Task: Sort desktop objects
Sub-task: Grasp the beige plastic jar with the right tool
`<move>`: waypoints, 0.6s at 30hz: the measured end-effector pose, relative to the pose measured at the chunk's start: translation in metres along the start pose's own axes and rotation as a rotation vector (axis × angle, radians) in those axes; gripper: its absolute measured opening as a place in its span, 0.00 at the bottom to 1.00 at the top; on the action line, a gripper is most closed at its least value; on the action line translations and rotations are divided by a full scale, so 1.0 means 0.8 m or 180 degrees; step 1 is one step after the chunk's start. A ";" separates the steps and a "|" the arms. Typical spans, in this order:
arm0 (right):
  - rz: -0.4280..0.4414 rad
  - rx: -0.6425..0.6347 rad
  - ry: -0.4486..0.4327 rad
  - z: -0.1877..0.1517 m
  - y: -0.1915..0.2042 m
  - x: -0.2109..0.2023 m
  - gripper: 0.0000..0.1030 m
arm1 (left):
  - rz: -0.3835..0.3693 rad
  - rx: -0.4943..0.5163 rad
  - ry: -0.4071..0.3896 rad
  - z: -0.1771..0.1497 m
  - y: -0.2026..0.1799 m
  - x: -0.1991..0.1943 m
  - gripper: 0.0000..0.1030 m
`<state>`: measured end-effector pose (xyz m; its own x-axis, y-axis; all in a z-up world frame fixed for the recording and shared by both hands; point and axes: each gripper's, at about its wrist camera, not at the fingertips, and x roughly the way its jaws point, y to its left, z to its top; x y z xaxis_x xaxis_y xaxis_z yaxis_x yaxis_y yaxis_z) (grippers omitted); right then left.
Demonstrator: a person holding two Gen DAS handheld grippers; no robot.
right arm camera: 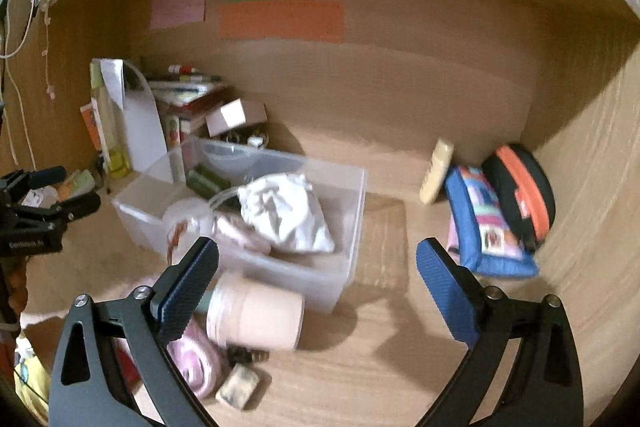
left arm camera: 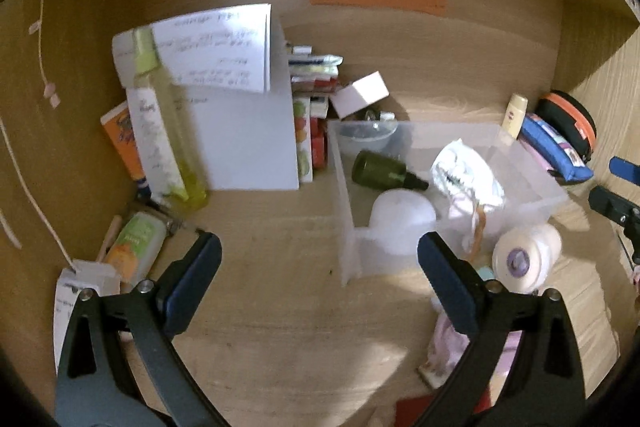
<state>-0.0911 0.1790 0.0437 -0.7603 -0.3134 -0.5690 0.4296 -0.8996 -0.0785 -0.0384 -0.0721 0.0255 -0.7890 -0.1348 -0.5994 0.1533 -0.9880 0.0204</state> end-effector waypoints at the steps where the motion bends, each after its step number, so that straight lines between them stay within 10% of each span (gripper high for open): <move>1: 0.0023 0.0019 0.0059 -0.007 0.000 0.003 0.96 | -0.0018 -0.0009 0.0033 -0.006 0.001 0.001 0.97; 18: 0.0364 0.0083 0.0650 -0.061 0.029 0.079 0.93 | -0.0510 0.0058 0.0533 -0.046 -0.028 0.028 0.97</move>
<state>-0.1056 0.1530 -0.0337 -0.5918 -0.3480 -0.7271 0.4924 -0.8702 0.0157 -0.0378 -0.0500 -0.0182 -0.6925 0.0367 -0.7205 0.0221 -0.9972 -0.0720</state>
